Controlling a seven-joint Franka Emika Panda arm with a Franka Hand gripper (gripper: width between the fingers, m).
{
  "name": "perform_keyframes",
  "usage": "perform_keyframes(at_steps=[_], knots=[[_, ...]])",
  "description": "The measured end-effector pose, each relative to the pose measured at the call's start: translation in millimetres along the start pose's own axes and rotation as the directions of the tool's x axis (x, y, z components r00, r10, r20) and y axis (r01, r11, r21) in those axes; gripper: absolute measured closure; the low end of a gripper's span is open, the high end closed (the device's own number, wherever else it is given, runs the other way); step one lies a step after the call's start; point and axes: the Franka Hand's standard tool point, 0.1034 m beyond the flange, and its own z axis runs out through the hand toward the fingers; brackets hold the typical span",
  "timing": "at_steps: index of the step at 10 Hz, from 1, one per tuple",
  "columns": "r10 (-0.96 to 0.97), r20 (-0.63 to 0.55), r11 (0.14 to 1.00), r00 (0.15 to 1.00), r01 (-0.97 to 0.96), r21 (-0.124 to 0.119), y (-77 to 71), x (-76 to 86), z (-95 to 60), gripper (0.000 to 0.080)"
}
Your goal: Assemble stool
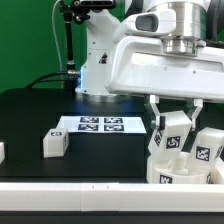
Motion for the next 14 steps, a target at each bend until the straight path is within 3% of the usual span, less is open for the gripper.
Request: perform_keyframes(at_steps=[3, 10, 14], knots=[[-0.003, -0.002, 1.0, 1.0, 0.003, 0.001, -2.6, -0.8, 1.1, 0.0473], [-0.012, -0.137, 1.0, 0.991, 0.009, -0.024, -3.6, -6.0, 5.9, 0.0472], [-0.001, -0.138, 1.0, 0.99, -0.002, -0.023, -5.5, -5.5, 5.9, 0.0472]])
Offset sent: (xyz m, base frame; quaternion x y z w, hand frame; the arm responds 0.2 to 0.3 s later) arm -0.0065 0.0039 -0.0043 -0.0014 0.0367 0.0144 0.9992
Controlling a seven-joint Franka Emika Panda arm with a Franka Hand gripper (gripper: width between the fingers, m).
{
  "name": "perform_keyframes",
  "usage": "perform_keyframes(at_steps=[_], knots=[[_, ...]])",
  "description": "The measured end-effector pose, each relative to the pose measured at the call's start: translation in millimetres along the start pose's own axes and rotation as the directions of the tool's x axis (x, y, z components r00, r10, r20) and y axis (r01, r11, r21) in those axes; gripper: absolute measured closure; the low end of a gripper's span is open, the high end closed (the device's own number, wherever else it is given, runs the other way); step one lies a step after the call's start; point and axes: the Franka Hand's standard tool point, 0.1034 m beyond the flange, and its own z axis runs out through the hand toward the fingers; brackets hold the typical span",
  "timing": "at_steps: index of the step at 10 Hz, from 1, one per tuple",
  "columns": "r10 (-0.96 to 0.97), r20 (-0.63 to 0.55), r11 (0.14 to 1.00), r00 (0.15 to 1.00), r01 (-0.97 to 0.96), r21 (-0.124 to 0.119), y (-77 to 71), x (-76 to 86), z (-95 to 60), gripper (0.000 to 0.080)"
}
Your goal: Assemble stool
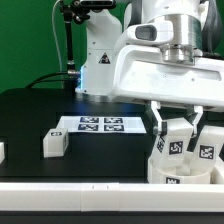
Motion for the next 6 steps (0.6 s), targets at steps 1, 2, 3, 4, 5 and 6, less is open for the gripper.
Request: perform_keyframes(at_steps=[1, 2, 3, 4, 5, 6], knots=[[0.0, 0.006, 1.0, 1.0, 0.0, 0.001, -0.2, 0.2, -0.3, 0.0472], [0.005, 0.034, 1.0, 0.999, -0.005, 0.01, -0.6, 2.7, -5.1, 0.0304], [0.009, 0.047, 1.0, 0.999, -0.009, 0.019, -1.6, 9.3, -14.5, 0.0183], [0.012, 0.061, 1.0, 0.998, -0.013, 0.024, -1.5, 12.2, -19.5, 0.016], [0.013, 0.08, 0.999, 0.997, -0.015, 0.031, -1.3, 15.5, -23.9, 0.016], [0.005, 0.104, 0.999, 0.995, -0.009, 0.038, 1.4, 21.0, -29.5, 0.0151]])
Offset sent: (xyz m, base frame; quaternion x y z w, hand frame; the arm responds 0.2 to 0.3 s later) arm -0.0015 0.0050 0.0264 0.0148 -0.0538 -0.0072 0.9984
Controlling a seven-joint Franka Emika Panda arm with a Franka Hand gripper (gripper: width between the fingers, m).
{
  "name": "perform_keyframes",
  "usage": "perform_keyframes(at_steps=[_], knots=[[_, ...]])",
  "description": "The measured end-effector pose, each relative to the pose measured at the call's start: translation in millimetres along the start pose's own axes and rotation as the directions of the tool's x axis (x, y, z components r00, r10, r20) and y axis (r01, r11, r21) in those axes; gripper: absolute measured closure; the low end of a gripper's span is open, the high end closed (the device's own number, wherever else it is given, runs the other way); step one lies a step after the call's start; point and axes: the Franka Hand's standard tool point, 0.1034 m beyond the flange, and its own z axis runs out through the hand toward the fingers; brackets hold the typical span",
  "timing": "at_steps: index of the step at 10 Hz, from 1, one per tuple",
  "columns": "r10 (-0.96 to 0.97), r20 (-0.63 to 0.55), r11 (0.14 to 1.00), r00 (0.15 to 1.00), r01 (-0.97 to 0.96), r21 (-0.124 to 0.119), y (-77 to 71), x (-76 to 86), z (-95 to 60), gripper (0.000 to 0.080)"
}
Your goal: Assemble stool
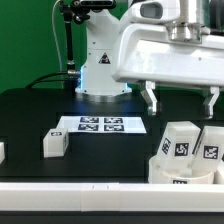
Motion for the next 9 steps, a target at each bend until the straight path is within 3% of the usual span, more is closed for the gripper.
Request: perform_keyframes(at_steps=[2, 6, 7, 8, 9], knots=[[0.001, 0.013, 1.0, 1.0, -0.001, 0.0, 6.0, 9.1, -0.9, 0.015], [0.0, 0.04, 1.0, 0.999, 0.0, 0.005, 4.6, 6.0, 0.7, 0.015], [0.002, 0.076, 1.0, 0.997, -0.002, 0.011, 4.2, 2.8, 1.6, 0.015], [0.009, 0.203, 0.999, 0.979, -0.016, 0.033, 1.9, -3.0, 0.5, 0.015], [0.01, 0.256, 0.999, 0.967, -0.02, 0.04, 3.6, 3.5, -1.0, 0.015]])
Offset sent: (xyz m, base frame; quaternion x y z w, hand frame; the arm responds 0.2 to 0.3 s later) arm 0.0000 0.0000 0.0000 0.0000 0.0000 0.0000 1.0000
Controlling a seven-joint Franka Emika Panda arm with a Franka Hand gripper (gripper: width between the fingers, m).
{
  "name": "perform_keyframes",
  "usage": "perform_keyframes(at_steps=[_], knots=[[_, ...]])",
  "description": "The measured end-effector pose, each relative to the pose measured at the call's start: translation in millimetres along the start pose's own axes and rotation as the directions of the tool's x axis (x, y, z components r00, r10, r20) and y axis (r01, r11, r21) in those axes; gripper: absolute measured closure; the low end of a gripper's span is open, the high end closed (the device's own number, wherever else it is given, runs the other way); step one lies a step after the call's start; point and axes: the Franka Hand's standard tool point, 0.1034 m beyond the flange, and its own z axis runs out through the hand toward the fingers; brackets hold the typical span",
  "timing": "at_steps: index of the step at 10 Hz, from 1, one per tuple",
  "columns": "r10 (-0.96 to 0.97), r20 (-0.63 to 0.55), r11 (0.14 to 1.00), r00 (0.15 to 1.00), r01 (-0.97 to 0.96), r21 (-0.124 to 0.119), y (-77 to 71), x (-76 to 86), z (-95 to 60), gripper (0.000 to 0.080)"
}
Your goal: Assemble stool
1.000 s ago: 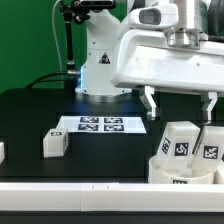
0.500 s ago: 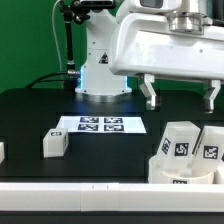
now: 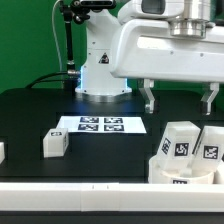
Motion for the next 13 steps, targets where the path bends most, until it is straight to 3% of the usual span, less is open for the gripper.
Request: perform_keyframes(at_steps=[3, 6, 8, 12, 13], knots=[[-0.006, 0.151, 1.0, 0.989, 0.004, 0.017, -3.6, -3.1, 0.2, 0.015], [-0.14, 0.092, 0.99, 0.986, 0.139, 0.015, -3.4, -1.4, 7.9, 0.015], [-0.505, 0.1, 0.863, 0.857, 0.504, 0.038, -7.3, -1.6, 13.6, 0.015], [-0.655, 0.106, 0.755, 0.748, 0.653, 0.053, -2.7, -2.4, 13.9, 0.015], [-0.72, 0.109, 0.693, 0.686, 0.719, 0.056, -0.2, -2.7, 14.1, 0.015]])
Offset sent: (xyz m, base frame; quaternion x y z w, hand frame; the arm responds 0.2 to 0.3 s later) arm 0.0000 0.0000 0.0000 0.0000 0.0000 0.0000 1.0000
